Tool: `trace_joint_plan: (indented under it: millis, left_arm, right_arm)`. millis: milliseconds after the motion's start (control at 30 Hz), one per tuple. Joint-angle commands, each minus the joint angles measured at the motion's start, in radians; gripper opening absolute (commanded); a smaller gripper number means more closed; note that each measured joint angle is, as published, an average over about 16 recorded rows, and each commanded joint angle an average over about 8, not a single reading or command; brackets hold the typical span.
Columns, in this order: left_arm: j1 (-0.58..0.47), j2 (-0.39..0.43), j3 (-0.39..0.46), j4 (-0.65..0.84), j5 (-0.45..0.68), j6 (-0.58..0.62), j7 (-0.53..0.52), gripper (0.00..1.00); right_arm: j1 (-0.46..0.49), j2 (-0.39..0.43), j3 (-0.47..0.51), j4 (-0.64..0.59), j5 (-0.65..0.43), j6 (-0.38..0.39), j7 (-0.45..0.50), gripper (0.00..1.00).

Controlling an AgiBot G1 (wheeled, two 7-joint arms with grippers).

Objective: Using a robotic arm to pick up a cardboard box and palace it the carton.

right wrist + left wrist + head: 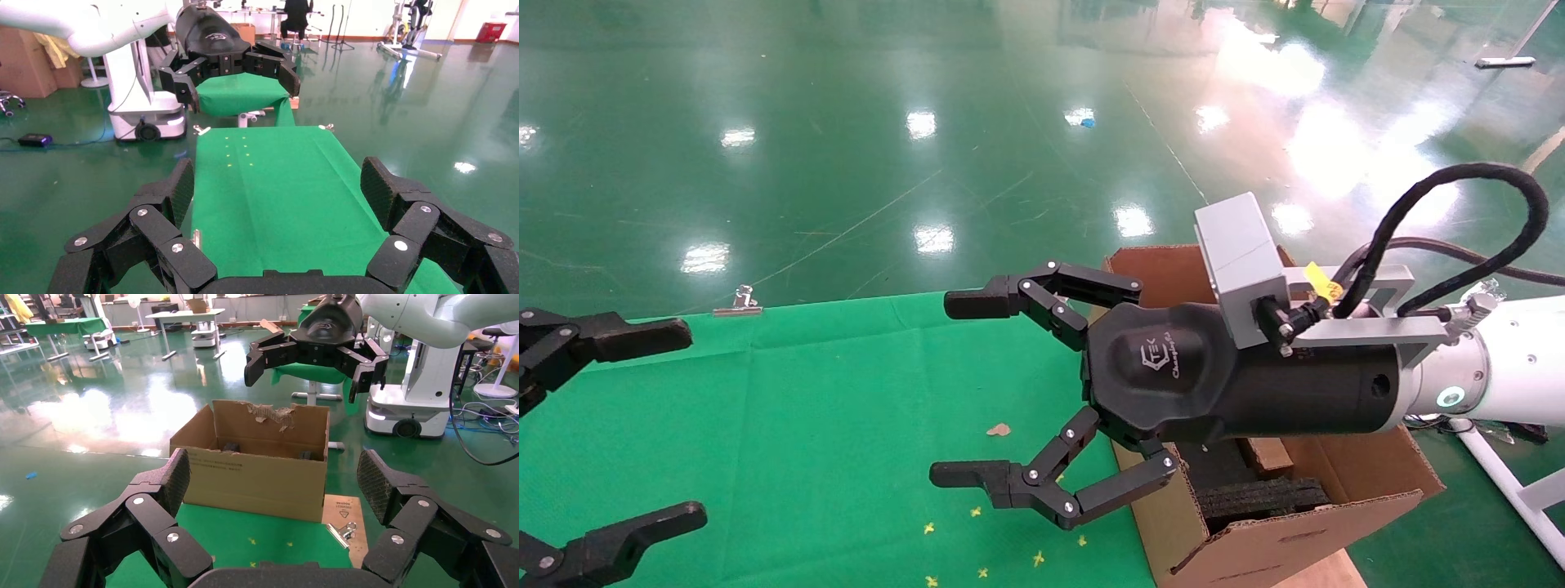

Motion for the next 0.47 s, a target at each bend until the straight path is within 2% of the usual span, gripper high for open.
trace_joint_plan:
  millis: [33,467]
  left_arm:
    - [0.000,0.000,0.000,0.000,0.000,0.000,0.000,1.00]
    - [0.000,0.000,0.000,0.000,0.000,0.000,0.000,1.00]
  right_arm:
    - [0.000,0.000,0.000,0.000,0.000,0.000,0.000,1.00]
    - [0.000,0.000,0.000,0.000,0.000,0.000,0.000,1.00]
